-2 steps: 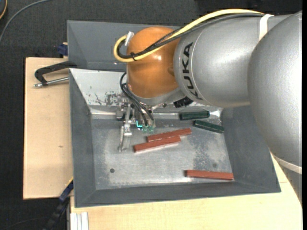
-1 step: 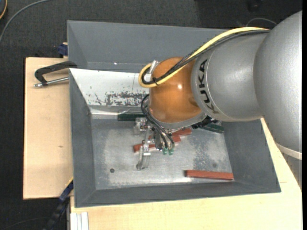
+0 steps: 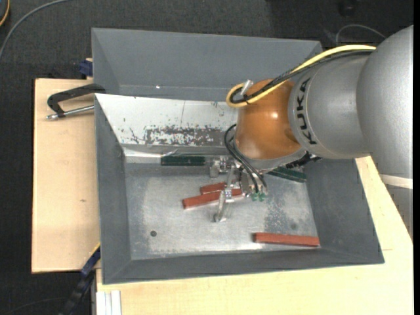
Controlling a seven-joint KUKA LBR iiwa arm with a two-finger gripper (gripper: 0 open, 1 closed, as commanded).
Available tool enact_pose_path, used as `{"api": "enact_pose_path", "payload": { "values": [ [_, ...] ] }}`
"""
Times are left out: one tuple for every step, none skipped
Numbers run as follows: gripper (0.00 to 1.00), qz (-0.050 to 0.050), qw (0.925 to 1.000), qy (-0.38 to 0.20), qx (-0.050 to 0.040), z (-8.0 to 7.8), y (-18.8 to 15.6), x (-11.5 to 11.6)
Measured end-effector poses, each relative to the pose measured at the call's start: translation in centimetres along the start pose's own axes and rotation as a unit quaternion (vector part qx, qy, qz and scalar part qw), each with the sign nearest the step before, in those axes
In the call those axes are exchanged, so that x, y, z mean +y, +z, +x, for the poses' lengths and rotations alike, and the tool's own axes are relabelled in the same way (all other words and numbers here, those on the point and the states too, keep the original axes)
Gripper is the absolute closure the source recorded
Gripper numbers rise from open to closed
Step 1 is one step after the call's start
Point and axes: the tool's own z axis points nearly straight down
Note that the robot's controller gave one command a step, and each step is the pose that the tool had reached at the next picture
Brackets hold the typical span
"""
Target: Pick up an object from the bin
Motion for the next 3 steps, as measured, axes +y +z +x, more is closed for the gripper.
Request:
{"api": "enact_pose_path", "payload": {
  "values": [
    [1.00, -0.003, 1.0000, -0.003, -0.0014, 0.0, -0.3, 0.6],
    [1.00, -0.002, 0.9851, -0.172, -0.0014, 0.4, -1.1, -1.8],
    [1.00, -0.002, 0.9862, -0.165, -0.0088, -1.5, -10.1, -1.0]
  ]
}}
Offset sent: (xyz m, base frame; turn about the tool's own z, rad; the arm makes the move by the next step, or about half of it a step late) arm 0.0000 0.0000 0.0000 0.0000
